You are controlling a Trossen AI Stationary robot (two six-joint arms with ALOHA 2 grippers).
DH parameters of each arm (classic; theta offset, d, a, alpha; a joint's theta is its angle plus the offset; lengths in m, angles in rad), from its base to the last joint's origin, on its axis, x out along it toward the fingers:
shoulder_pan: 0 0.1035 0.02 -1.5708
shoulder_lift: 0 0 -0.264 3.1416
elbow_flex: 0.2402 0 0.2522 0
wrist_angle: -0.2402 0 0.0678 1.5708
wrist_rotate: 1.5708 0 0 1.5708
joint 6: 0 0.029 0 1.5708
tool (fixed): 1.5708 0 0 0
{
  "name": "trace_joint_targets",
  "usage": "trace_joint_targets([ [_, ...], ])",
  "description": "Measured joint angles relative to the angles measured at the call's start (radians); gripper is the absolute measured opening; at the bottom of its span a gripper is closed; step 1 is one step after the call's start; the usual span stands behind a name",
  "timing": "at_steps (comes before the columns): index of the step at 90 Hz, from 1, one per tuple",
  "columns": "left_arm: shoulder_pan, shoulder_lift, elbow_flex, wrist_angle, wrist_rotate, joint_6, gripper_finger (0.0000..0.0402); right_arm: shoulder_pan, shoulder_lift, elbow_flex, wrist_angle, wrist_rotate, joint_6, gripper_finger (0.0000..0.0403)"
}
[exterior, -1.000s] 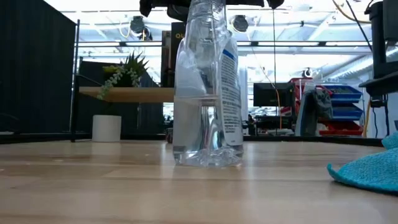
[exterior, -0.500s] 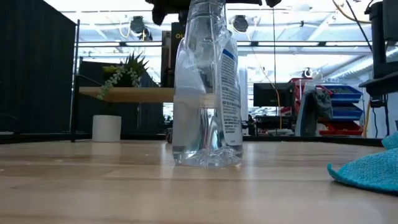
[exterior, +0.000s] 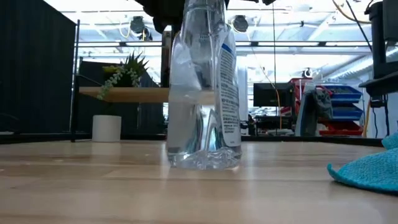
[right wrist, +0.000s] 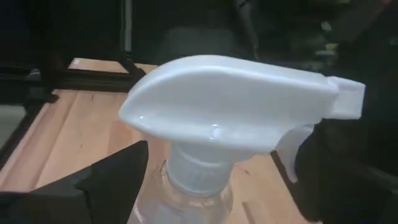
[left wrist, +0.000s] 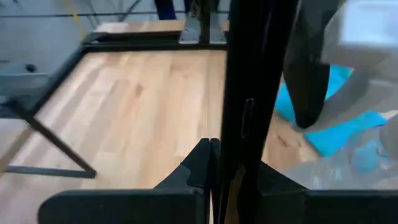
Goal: Apply microfiber cloth
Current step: Spray the back of the black cellphone using the transparent spray bottle
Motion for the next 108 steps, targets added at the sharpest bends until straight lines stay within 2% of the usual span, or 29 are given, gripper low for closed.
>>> trace_joint_targets([
  [11,0.010,0.015,0.000,0.016,0.024,0.006,0.0015,0.000,0.000,0.000,0.000,-0.011,-0.012,0.0365],
  [67,0.026,0.004,0.000,0.018,0.017,0.008,0.0015,-0.002,-0.002,0.000,0.003,-0.019,-0.006,0.0265],
  [97,0.026,-0.023,0.000,0.014,0.003,0.008,0.0015,-0.007,0.000,-0.001,-0.014,-0.018,-0.011,0.0166],
  [108,0.026,-0.030,0.000,0.016,0.002,0.008,0.0015,-0.006,0.000,0.000,-0.008,-0.019,-0.007,0.0149],
])
